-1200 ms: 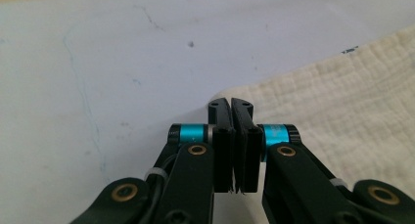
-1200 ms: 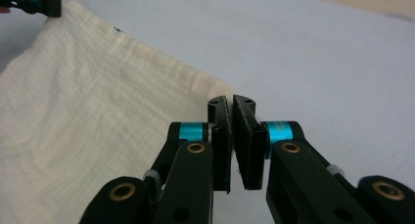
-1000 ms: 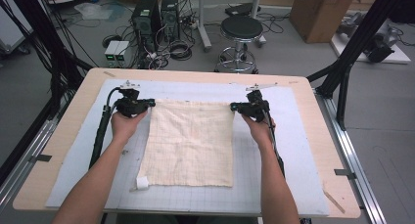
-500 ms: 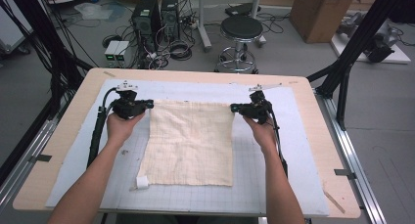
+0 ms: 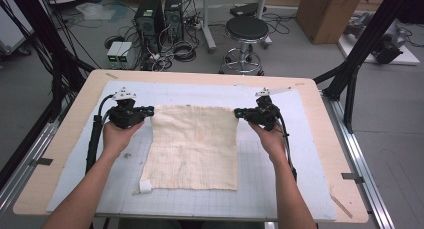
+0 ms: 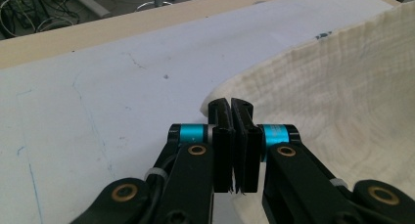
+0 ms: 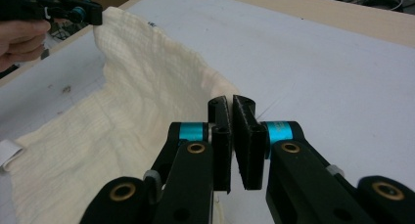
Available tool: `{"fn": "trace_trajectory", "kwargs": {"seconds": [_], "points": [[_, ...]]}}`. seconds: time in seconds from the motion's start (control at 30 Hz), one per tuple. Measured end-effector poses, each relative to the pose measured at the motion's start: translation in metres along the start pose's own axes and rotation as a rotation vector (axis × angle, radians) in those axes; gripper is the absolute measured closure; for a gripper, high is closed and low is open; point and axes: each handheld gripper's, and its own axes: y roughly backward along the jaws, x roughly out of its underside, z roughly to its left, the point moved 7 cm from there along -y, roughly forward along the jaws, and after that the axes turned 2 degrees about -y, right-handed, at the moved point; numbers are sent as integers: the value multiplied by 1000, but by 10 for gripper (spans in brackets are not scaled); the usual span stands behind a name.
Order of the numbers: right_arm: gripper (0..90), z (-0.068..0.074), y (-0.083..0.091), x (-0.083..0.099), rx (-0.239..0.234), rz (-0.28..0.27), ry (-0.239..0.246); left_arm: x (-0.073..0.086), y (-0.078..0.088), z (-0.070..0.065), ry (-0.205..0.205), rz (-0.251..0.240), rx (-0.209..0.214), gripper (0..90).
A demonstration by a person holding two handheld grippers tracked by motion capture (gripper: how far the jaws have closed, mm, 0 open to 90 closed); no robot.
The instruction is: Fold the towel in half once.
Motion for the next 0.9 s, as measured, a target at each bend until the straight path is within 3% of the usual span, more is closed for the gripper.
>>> {"fn": "trace_trajectory", "kwargs": {"seconds": [0.3, 0.7, 0.9], "points": [[863, 10, 8, 11, -34, 14, -5, 12, 11, -6, -10, 7, 23, 872], [862, 32, 16, 14, -71, 8, 51, 26, 26, -18, -27, -17, 56, 872], [862, 34, 19, 29, -86, 7, 30, 37, 32, -25, -37, -15, 75, 872]]}}
